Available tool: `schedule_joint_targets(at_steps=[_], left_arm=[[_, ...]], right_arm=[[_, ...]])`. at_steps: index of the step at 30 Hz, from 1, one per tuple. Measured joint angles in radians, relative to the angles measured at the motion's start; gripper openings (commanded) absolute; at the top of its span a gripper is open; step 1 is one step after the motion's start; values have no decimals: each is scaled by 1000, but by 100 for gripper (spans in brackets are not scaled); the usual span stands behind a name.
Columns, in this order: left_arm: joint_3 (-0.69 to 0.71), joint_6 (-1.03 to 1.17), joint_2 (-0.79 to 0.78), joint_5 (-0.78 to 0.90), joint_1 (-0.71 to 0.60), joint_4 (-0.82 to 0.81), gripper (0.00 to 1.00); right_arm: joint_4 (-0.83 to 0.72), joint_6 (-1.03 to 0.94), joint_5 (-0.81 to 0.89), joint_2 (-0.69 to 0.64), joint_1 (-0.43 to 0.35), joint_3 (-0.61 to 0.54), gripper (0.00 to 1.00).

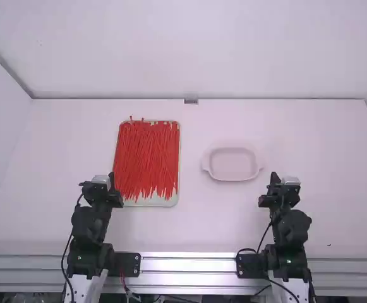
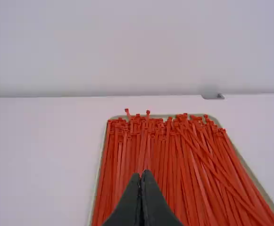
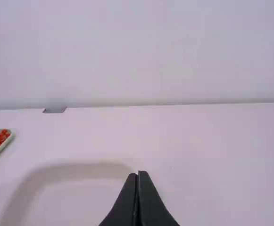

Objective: Fasten the cable tie

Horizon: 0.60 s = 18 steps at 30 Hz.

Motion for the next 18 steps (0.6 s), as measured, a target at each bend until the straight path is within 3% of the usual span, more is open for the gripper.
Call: schedule_joint_targets(at_steps=[11, 18], left_arm=[[5, -3, 21, 1, 0, -6, 5], [101, -11, 119, 14, -1, -72, 14]], right_arm=[[-1, 4, -14, 24, 0, 2, 5], [-56, 4, -32, 143, 5, 78, 14]])
